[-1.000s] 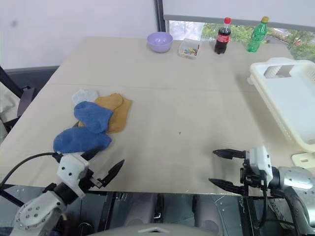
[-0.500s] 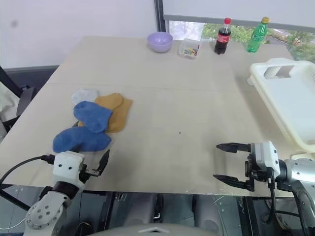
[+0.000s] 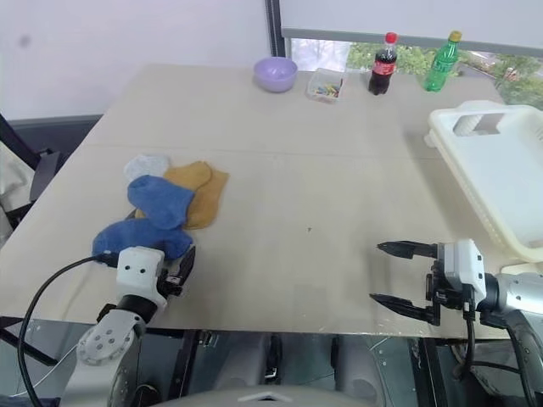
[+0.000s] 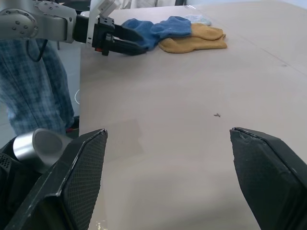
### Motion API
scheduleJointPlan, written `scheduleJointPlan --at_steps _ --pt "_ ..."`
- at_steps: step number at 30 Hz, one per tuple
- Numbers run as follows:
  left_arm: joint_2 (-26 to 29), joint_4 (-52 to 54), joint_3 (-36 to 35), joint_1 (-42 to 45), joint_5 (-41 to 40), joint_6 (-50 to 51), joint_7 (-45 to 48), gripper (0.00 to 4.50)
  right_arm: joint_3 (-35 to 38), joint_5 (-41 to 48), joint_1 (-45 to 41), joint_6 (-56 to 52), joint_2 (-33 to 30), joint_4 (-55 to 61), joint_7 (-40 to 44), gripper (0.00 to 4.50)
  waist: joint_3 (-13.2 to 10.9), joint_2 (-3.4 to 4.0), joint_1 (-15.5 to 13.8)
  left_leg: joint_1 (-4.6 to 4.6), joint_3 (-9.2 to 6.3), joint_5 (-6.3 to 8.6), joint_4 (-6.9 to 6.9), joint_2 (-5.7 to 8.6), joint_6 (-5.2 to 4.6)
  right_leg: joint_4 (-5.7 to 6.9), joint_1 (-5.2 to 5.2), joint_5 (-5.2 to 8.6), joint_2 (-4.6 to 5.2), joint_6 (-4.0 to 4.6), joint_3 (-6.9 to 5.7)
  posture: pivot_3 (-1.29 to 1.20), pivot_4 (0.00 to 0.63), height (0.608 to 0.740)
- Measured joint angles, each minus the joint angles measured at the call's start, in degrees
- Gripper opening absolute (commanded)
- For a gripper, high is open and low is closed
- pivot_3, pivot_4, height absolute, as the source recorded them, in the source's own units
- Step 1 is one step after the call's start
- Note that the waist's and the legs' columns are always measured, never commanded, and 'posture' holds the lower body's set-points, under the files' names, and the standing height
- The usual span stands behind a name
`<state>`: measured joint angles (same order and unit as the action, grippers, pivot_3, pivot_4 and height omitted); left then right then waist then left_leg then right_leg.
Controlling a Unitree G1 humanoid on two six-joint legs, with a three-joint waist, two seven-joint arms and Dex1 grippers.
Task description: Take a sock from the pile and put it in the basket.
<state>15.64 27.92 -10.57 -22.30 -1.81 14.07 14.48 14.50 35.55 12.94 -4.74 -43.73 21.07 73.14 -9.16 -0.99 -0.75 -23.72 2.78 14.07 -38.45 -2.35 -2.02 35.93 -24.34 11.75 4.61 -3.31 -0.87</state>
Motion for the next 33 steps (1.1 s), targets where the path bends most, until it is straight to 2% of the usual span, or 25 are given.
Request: scheduleJointPlan --at_steps 1,3,10,16,18,20,22,24,27,33 --pt "-0.20 0.00 -0.02 -0.13 0.00 -0.06 -0.12 0.67 0.00 -0.13 -0.02 0.08 0.00 -0.15 -0.01 4.19 0.00 0.00 -0.02 0.00 0.00 0.00 0.00 0.00 0.00 0.01 0.00 0.00 0.01 0.00 0.00 0.00 0.150 0.730" --pt "-0.45 0.01 -0.06 -0.75 0.03 -0.71 -0.59 0.09 0.00 -0.50 -0.03 0.16 0.00 -0.83 -0.04 4.19 0.01 -0.01 -0.05 0.00 0.00 0.00 -0.01 0.01 0.00 0.01 0.00 0.00 0.02 0.00 0.00 0.00 0.150 0.730" --pt "0.75 2.80 2.11 -4.45 -0.91 -1.50 2.37 0.09 0.00 -1.26 -0.03 0.81 0.02 -1.32 -0.28 4.19 0.01 0.00 -0.10 -0.03 0.03 0.01 0.00 0.03 0.01 -0.01 -0.01 0.01 0.07 -0.01 0.02 0.00 0.150 0.730" --pt "3.56 12.99 5.89 -5.45 -11.76 10.62 8.45 0.09 0.20 -1.40 0.23 1.16 -0.03 -1.31 -1.00 4.19 -0.02 -0.03 -0.17 -0.03 -0.02 0.01 -0.03 0.02 0.01 0.00 -0.03 0.01 0.13 -0.01 -0.02 0.00 0.150 0.730" --pt "4.78 16.76 6.88 -0.26 -18.10 19.32 9.23 0.09 0.64 -1.46 0.54 1.15 -0.13 -1.19 -1.44 4.19 0.00 0.00 -0.09 -0.01 -0.03 0.00 -0.04 0.05 -0.01 0.03 0.02 0.00 0.05 -0.01 -0.01 0.00 0.150 0.730" --pt "5.01 16.74 7.74 3.73 -22.22 25.69 9.21 0.09 0.72 -2.11 0.67 1.13 -0.67 -1.00 -1.92 4.19 0.02 0.04 -0.11 0.00 -0.04 -0.01 -0.04 0.06 -0.01 0.07 0.03 0.00 0.02 -0.01 -0.01 0.00 0.150 0.730" --pt "4.17 16.13 8.91 9.10 -30.78 35.54 9.48 0.09 0.78 -3.41 0.80 0.70 -1.93 -0.46 -2.54 4.19 0.02 0.03 -0.11 -0.01 -0.06 -0.01 -0.07 0.05 -0.02 0.07 0.06 0.00 -0.01 -0.01 0.00 0.00 0.150 0.730" --pt "3.09 14.03 10.85 14.39 -35.74 41.70 9.67 0.09 1.21 -3.38 0.74 -0.92 -3.28 0.75 -3.23 4.19 0.02 0.03 -0.11 0.02 -0.07 -0.02 -0.10 0.07 -0.02 0.07 0.14 0.00 -0.04 -0.01 0.00 0.00 0.150 0.730" --pt "0.57 8.28 15.37 21.81 -38.34 47.63 9.45 0.09 2.36 -2.96 -0.28 -3.74 -5.96 1.70 -3.85 4.19 0.01 0.02 -0.09 0.06 -0.03 -0.02 -0.21 0.09 -0.02 0.07 0.29 0.00 -0.10 -0.01 -0.04 0.00 0.150 0.730" --pt "-3.40 1.31 20.20 28.94 -40.58 54.76 7.92 0.09 3.93 -2.90 -1.85 -5.33 -7.61 1.50 -3.98 4.19 0.00 -0.02 -0.09 0.03 -0.10 -0.02 -0.28 0.07 -0.02 0.07 0.34 0.00 -0.21 -0.01 -0.07 0.00 0.150 0.730"
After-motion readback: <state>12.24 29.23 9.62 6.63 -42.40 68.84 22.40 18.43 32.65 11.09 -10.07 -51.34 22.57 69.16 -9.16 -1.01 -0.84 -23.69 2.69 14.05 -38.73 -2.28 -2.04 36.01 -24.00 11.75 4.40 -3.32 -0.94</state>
